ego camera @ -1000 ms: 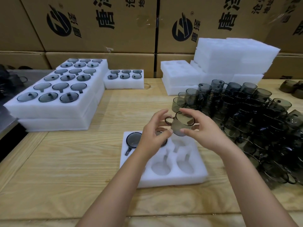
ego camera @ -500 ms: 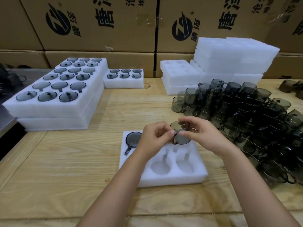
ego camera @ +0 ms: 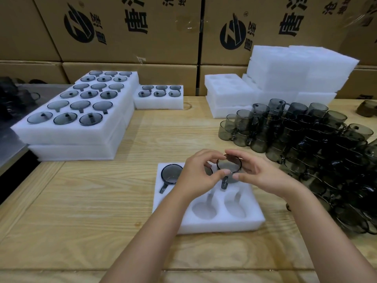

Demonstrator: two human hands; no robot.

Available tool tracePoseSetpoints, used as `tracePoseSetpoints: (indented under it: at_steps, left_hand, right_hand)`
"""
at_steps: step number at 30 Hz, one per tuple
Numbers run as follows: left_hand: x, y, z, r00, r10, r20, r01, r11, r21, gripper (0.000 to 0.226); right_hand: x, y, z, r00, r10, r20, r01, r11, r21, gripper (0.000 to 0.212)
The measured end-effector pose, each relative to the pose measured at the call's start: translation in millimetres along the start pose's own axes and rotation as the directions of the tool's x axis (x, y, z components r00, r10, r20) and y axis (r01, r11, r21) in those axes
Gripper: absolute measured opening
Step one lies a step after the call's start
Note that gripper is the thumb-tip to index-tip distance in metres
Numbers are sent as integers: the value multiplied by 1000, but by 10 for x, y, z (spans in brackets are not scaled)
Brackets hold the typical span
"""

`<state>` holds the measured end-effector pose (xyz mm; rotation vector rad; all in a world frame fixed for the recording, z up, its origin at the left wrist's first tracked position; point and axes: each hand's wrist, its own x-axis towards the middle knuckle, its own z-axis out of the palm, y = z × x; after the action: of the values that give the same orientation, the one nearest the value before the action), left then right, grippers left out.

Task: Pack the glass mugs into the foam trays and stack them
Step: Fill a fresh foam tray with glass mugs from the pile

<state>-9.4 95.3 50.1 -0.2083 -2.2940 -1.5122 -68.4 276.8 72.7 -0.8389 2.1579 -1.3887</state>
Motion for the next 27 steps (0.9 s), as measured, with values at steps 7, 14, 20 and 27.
tracePoseSetpoints:
  at_steps: [7,14,20,27]
  left_hand:
    - [5,-26,5,1000,6,0,-6,1000,0,34]
    - [275,271,195,997,-48,56,32,966,255,58]
    - [259,78,402,878,-280,389,2,814,580,58]
    - [249,1,369,877,-346,334,17,717,697,69]
  right_hand:
    - [317,-169,191,960,43,-276,-90,983,-161,39]
    - [353,-43,269,956,110,-274,-210,905,-370,27]
    - [477,204,297,940,276,-201,-331,590,-737,61]
    - [489,282,342,931,251,-266,-365,582,-727,73]
